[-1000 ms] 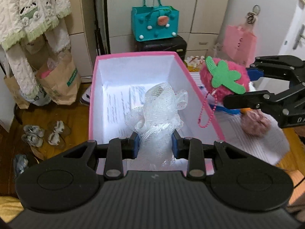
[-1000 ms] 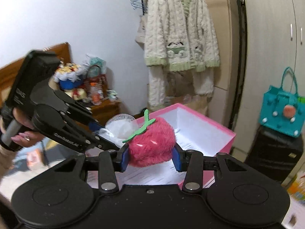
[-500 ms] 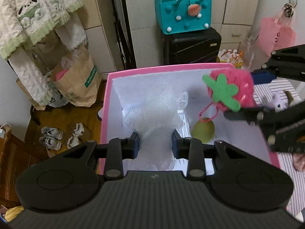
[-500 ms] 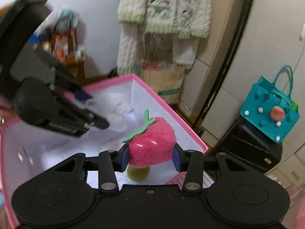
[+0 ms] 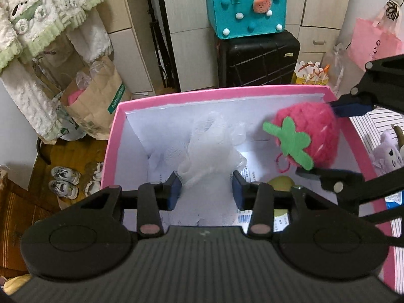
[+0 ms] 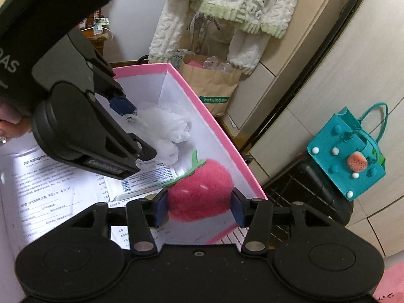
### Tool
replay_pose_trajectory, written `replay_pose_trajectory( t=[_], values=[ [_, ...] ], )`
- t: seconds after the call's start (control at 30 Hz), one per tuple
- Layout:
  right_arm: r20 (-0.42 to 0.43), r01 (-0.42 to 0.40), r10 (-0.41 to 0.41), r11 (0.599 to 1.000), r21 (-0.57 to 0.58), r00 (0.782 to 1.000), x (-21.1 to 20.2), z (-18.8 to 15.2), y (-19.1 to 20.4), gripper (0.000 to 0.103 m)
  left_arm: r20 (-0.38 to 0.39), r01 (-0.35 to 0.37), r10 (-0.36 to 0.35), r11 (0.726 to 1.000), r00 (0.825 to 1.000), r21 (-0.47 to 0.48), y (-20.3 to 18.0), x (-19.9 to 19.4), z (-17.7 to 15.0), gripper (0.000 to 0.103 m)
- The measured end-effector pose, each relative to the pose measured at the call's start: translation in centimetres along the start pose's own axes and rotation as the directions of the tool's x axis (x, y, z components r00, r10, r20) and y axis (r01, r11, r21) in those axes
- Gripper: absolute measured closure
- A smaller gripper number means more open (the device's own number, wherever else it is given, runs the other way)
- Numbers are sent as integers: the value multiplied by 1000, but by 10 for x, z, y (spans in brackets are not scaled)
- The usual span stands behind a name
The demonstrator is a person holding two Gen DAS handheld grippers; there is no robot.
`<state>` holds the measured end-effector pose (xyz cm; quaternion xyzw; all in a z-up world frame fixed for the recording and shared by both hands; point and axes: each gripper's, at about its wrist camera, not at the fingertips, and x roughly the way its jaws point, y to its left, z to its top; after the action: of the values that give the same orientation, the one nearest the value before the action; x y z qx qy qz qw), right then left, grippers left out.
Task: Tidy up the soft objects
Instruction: 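Open both grippers to drop the strawberry and puff into the box, then move both tools back toward the floral scrunchie and plush toys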
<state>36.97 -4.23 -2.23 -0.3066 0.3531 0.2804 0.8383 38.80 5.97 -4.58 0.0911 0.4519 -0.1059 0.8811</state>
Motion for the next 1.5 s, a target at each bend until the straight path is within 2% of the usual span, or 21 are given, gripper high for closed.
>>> replay_pose_trajectory(
  t=[0.13, 0.2, 0.3, 0.43, 0.63, 0.9, 1.13, 1.27, 1.5],
  values=[
    [22, 15, -16, 1000, 20, 1000, -2, -2, 0, 43, 24, -5, 4, 1000, 1000, 8, 0, -5, 0, 49],
    [37, 16, -18, 999, 44, 999, -7, -3, -2, 38, 31, 1, -1, 1000, 1000, 10, 0, -13, -1, 40],
    [61, -3, -3, 995, 102, 998, -20, -7, -8, 38, 64, -12, 9, 999, 998, 40, -3, -31, -3, 39],
    [100, -70, 52, 979, 191, 994, -48, -18, -10, 38, 115, -53, 43, 996, 992, 79, -9, -60, -9, 36],
    [132, -165, 134, 949, 268, 982, -96, -39, 0, 38, 117, -67, 52, 990, 992, 127, -18, -102, -25, 35],
    [158, -225, 183, 920, 321, 970, -162, -70, 8, 38, 80, 9, -19, 992, 997, 122, -28, -166, -44, 32],
    [162, -241, 194, 902, 359, 968, -208, -104, 17, 38, 72, 71, -85, 981, 994, 183, -51, -223, -70, 25],
    [161, -229, 181, 900, 370, 970, -224, -126, 23, 38, 55, 110, -126, 968, 991, 224, -67, -242, -85, 22],
    [141, -202, 159, 903, 379, 977, -237, -169, 36, 37, 45, 132, -151, 948, 987, 291, -98, -254, -119, 19]
  ],
)
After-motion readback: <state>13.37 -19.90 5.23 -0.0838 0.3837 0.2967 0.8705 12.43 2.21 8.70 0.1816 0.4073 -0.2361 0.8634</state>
